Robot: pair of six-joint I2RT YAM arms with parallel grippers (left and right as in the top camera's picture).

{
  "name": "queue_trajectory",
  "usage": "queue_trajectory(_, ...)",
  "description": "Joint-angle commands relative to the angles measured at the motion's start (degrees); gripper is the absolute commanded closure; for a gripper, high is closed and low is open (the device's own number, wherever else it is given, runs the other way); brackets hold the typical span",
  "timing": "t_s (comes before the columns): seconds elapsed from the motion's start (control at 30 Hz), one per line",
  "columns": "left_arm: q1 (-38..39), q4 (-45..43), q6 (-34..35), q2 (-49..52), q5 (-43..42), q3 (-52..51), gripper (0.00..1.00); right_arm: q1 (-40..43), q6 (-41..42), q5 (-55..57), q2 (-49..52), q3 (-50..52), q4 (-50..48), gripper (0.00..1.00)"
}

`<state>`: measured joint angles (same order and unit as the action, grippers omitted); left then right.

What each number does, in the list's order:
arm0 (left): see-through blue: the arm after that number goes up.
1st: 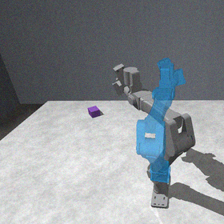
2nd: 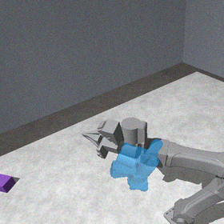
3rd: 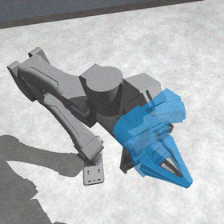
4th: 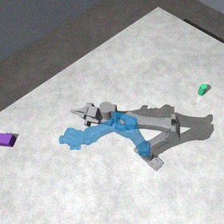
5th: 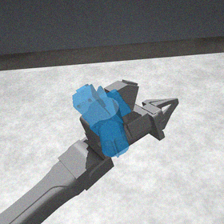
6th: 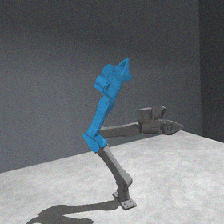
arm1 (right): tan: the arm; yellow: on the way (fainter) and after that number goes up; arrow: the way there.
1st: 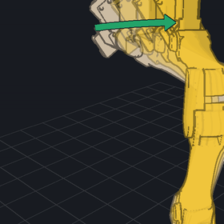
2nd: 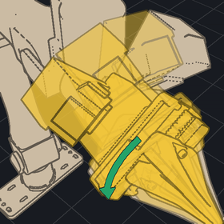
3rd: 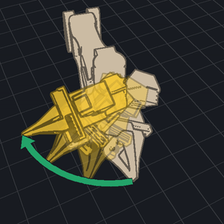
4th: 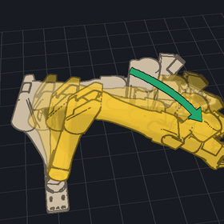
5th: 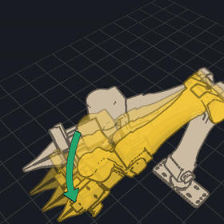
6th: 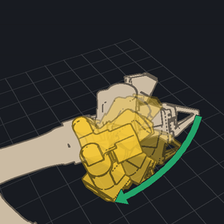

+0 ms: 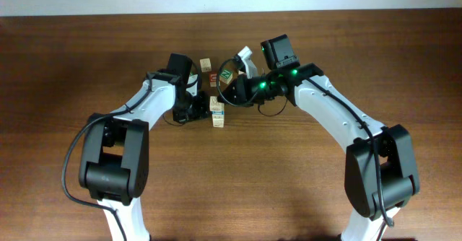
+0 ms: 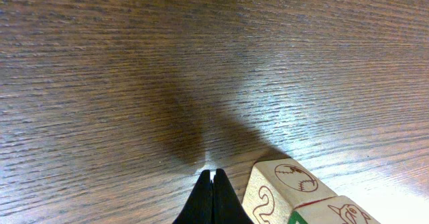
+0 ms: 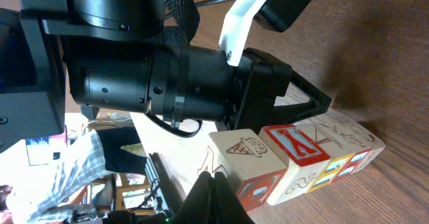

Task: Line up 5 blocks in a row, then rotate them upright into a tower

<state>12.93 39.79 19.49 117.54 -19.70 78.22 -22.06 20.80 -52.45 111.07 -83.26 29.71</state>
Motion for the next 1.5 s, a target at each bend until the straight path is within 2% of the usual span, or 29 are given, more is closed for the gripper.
queue_trajectory(0.0,-0.42,-0.15,0.15,0.2,0.02,0.48,1.0,-0.48,-0.33,9.7,2.8,1.92,1.46,0.96)
queue_trajectory(0.37,-0.42,-0.13,0.15,0.2,0.0,0.48,1.0,-0.42,1.2,9.44,2.8,1.03,1.9,0.96)
queue_trajectory(0.93,-0.39,-0.09,0.15,0.2,-0.02,0.48,1.0,-0.39,3.85,9.11,2.8,-7.19,11.1,0.96)
queue_trajectory(1.47,-0.39,-0.09,0.15,0.2,-0.02,0.48,1.0,-2.03,4.85,9.44,2.8,-7.82,10.36,0.95)
